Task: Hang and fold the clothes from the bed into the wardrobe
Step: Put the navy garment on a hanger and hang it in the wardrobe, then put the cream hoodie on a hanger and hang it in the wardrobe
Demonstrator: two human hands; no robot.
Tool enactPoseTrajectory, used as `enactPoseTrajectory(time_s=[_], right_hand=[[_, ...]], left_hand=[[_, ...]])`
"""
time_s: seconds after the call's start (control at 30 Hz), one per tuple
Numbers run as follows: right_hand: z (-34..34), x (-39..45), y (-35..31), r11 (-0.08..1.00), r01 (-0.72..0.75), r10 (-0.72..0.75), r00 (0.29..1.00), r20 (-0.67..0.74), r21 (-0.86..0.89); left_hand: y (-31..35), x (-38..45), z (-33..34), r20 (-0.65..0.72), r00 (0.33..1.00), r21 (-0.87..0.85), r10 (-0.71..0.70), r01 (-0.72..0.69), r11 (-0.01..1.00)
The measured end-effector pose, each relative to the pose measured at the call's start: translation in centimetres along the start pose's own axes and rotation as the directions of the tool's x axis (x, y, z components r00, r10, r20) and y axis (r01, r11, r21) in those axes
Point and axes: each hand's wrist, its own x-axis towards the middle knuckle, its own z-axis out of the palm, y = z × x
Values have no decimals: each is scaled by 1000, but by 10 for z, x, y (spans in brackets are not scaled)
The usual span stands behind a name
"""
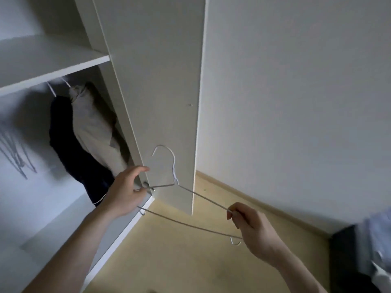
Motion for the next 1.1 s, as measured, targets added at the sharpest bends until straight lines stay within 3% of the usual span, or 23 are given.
enactPoseTrajectory(time_s=[0.07,0.2,0.43,0.57,0.77,0.9,1.1], right_hand=[[-33,-43,25,999,-38,39,998,-48,11],[-103,-140,90,994,-108,109,973,-203,17],[-194,-305,194,943,-310,331,850,-410,120],[-221,-361,235,901,-415,425,799,-426,121],[-258,-430,283,838,-474,544,687,-481,271],[-282,-457,318,806,-512,590,658,-469,296],[-339,-486,389,737,-555,673,555,-488,385]], left_hand=[[24,-17,38,124,992,30,16,-19,999],[86,-57,119,215,974,53,72,-85,995],[195,-129,247,383,918,-35,103,-97,995],[248,-147,299,449,890,-147,84,-19,989],[345,-160,393,533,815,-207,225,-133,969],[392,-168,461,611,749,-218,257,-153,964],[441,-174,586,685,706,-210,182,-48,977]])
